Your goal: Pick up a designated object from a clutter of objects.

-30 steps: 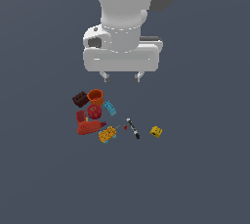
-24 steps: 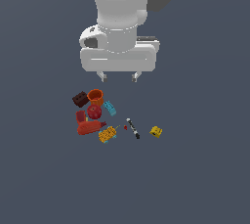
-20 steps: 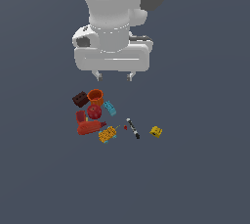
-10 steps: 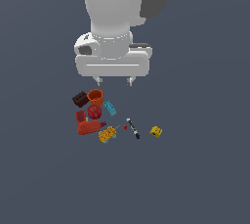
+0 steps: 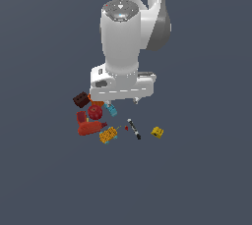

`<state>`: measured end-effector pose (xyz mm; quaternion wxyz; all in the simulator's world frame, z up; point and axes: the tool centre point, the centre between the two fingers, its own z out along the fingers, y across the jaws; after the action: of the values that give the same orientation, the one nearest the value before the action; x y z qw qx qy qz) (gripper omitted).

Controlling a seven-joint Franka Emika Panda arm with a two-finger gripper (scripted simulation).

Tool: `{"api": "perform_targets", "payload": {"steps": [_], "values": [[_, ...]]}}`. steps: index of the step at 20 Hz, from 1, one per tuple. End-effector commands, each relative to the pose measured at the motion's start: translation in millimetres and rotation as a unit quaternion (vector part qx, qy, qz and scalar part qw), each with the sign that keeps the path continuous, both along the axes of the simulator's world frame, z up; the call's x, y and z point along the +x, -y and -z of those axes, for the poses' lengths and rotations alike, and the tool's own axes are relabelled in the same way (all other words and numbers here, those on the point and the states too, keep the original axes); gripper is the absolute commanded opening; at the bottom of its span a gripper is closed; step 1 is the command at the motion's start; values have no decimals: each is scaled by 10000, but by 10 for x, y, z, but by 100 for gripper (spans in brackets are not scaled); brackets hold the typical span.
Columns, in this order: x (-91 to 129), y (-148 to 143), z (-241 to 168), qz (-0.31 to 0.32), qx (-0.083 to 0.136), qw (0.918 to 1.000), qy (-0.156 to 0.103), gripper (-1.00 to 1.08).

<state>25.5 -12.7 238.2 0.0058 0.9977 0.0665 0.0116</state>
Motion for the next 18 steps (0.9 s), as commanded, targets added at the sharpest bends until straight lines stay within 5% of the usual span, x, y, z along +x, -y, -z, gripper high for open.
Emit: {"api": "perform_targets", "payload": {"steps": [1,10,18], "values": [[39,-83,302,-268,-18,9996,-26,100],[32,-387,1304,-1169,-11,9931,-98,100],[-39,-530,1734,-1557,25,9877,-124,100]]}}
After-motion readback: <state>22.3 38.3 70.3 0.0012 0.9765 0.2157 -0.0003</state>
